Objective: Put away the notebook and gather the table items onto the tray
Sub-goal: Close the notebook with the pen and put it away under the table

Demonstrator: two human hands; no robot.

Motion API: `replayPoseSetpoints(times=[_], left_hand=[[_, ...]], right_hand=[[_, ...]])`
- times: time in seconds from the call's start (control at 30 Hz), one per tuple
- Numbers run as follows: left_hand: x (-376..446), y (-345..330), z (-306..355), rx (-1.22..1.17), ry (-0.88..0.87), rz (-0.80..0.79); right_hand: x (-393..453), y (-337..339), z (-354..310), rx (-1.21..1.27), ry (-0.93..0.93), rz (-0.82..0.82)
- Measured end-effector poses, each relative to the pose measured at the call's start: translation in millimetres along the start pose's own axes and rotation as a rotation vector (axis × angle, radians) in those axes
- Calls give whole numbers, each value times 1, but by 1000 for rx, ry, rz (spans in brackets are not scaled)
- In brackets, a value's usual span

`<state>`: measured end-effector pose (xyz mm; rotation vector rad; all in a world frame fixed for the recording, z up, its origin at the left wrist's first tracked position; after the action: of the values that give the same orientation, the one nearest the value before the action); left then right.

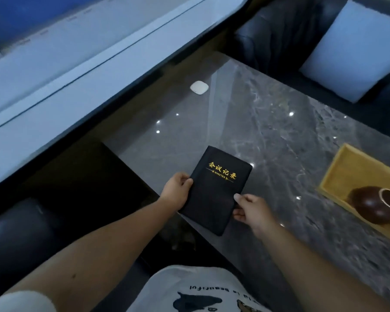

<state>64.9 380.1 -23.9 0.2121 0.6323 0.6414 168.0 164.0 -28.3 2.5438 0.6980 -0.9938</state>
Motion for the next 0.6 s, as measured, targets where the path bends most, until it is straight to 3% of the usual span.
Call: replayPoseSetpoints(times=[0.27, 0.6], left_hand=[[66, 110, -1, 43, 32, 60], [120, 172, -1, 104, -16, 86]], right_hand=[[49, -117, -52, 4, -48, -30], [89, -193, -87, -1, -73, -48]])
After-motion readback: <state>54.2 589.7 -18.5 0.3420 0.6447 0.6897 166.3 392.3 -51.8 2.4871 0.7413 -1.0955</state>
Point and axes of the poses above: each hand's wrist, its own x-axis towards the middle knuckle, its own y-axis out of the back of the hand, z = x × y, the point moved 4 cm from there along x, towards the middle knuckle, and after that the axes turned 5 degrees about -x, right-handed, at the moved point
